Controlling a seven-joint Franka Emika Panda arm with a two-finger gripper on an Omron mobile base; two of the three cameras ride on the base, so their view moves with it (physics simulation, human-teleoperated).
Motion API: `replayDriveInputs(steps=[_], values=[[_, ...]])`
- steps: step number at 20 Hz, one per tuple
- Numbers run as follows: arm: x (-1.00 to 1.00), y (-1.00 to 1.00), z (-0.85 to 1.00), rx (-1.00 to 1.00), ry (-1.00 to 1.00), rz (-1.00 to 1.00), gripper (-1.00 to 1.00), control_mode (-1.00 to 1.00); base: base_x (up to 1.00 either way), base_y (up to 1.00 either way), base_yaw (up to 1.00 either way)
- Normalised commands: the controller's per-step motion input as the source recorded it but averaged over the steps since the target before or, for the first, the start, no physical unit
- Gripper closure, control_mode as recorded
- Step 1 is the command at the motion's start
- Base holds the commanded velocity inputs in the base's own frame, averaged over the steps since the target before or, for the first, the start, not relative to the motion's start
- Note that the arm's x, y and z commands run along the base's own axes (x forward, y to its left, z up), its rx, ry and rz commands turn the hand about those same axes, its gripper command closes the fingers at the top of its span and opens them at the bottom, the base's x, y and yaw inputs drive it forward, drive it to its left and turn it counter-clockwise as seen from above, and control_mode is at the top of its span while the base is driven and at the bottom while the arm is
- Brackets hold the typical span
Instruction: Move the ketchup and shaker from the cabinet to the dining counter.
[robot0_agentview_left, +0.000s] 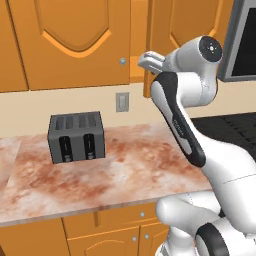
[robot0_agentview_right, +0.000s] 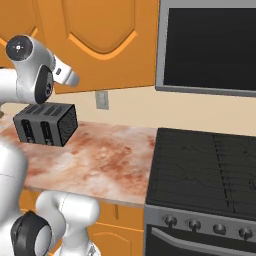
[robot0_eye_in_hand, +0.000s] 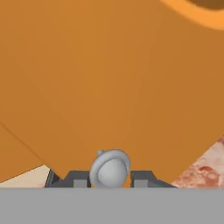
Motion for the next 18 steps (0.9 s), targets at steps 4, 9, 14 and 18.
replayDriveInputs(steps=[4, 9, 14, 18], values=[[-0.76, -0.29, 0.32, 0.08, 0.00, 0.01, 1.00, -1.00, 0.00, 0.00, 0.00], [-0.83, -0.34, 0.32, 0.06, 0.00, 0.02, 1.00, -1.00, 0.00, 0.00, 0.00], [-0.84, -0.39, 0.27, 0.06, 0.00, 0.05, 1.00, -1.00, 0.00, 0.00, 0.00], [-0.75, -0.32, 0.15, 0.06, 0.00, 0.06, -1.00, -1.00, 0.00, 0.00, 0.00]])
